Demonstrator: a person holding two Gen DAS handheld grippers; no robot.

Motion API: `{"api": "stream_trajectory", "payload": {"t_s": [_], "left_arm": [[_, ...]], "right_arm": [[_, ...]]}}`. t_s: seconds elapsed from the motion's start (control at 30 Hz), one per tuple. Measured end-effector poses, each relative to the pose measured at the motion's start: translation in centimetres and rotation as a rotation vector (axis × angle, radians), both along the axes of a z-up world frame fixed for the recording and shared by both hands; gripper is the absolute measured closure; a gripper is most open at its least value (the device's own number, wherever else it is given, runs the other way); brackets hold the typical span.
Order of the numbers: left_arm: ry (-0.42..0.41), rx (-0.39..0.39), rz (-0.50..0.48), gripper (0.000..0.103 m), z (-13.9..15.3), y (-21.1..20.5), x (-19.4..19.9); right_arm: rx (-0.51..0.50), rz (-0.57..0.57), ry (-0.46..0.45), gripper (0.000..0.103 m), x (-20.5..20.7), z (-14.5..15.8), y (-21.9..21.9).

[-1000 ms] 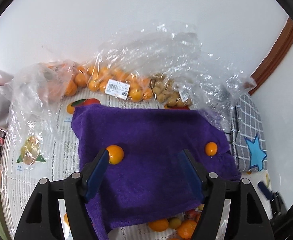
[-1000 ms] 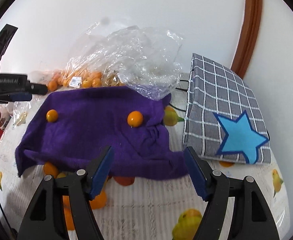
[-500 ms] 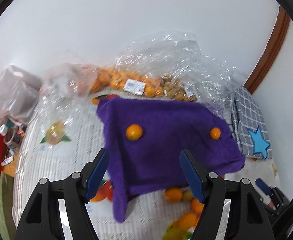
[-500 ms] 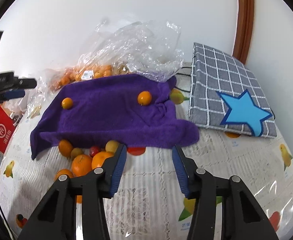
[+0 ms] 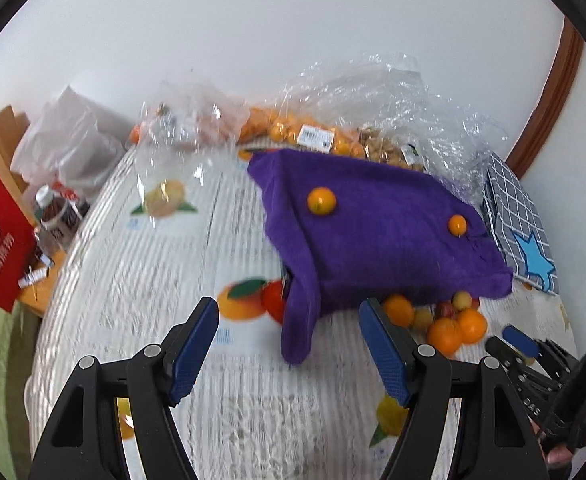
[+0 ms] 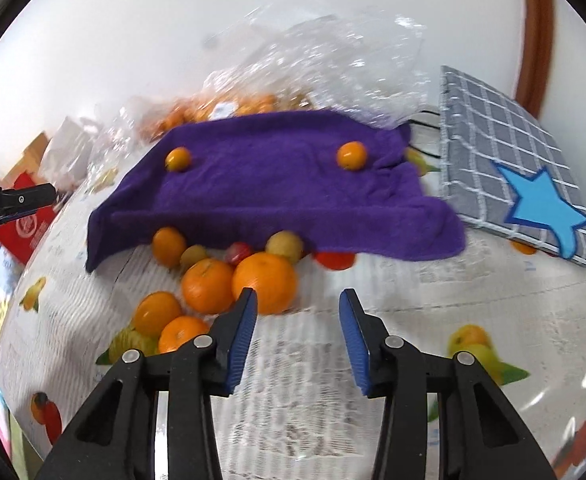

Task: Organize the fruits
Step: 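Withdraw both grippers back toward the fruit below the towel, then grasp a large orange with the right gripper while the left grasps another orange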

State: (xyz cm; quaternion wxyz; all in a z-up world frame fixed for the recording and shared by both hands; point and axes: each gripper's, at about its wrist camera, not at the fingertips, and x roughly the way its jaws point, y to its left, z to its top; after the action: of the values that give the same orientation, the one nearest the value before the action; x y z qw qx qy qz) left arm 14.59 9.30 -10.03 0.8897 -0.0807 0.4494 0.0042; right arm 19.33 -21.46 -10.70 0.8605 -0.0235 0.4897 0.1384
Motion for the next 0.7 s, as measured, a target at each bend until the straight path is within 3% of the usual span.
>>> {"api": "stream_trajectory", "payload": {"t_s": [0.3, 0.43, 0.7], "left_arm": [[0.066, 0.009, 0.021, 0.032, -3.4, 1.4, -2.8], [0.095, -0.027, 0.039, 0.032, -4.6, 2.2, -3.4], [0.095, -0.041, 0.031, 0.032, -4.9, 2.3, -3.7]], "right_arm": [[-0.055, 0.084, 0.004, 0.060, 0.2, -2.4, 1.9], [-0.066, 0.124, 0.007, 0.060, 0.8, -2.8, 2.6], [-0.035, 0.104, 0.026, 0.060, 2.4, -3.5, 2.7]]}}
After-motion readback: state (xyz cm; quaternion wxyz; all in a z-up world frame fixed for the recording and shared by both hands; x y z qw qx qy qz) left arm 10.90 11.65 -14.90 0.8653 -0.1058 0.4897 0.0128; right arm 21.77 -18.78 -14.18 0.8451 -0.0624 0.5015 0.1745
